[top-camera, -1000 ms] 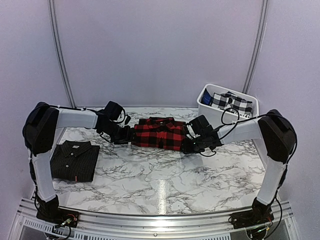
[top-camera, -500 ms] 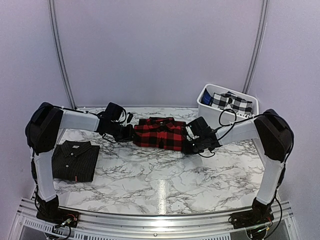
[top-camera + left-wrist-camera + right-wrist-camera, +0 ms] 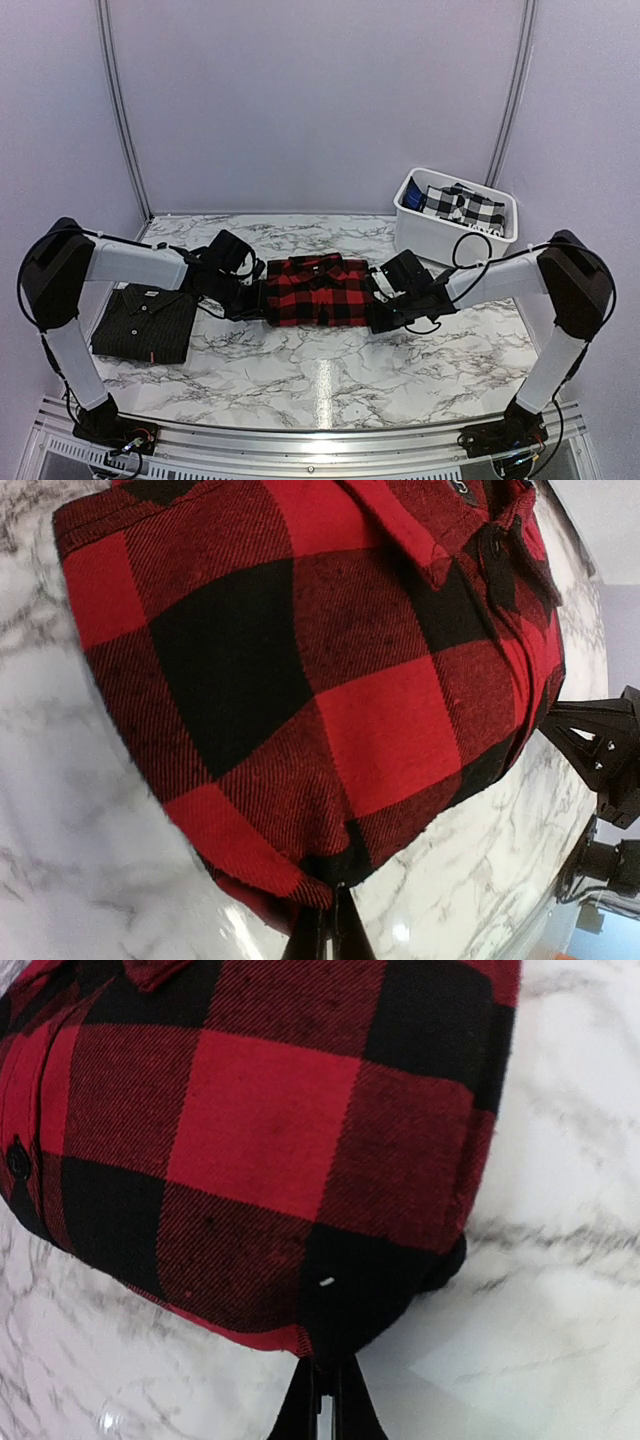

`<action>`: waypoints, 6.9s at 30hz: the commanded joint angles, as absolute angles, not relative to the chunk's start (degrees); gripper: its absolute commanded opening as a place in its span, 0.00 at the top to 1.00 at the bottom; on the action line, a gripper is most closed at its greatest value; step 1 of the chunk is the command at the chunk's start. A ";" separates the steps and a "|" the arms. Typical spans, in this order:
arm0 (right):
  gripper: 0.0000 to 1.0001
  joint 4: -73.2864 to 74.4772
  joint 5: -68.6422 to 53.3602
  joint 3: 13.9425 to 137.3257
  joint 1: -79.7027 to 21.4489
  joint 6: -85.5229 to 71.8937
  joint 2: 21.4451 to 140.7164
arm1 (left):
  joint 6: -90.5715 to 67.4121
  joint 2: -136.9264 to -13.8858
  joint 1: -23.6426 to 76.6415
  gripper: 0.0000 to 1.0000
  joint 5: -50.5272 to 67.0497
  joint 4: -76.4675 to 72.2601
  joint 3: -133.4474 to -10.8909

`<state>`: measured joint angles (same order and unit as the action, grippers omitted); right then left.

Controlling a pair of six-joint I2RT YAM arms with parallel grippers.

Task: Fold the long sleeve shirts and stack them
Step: Move the square-folded shirt to the center of the board, then adjust the square-folded shirt at the center of the board, then move the square-folded shirt to the center of the board.

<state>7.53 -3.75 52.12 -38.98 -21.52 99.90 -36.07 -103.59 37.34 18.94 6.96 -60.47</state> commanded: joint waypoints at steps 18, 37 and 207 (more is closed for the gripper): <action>0.57 11.36 -5.07 48.15 -39.24 -27.74 81.50 | -34.87 -90.16 40.80 0.49 8.08 14.94 -57.17; 0.63 3.44 -6.62 57.38 -34.64 -26.85 100.44 | -27.39 -117.16 40.08 0.43 3.10 17.62 -83.95; 0.19 11.97 2.43 32.78 -24.96 -34.71 66.89 | -26.15 -121.87 46.89 0.46 7.61 29.73 -104.65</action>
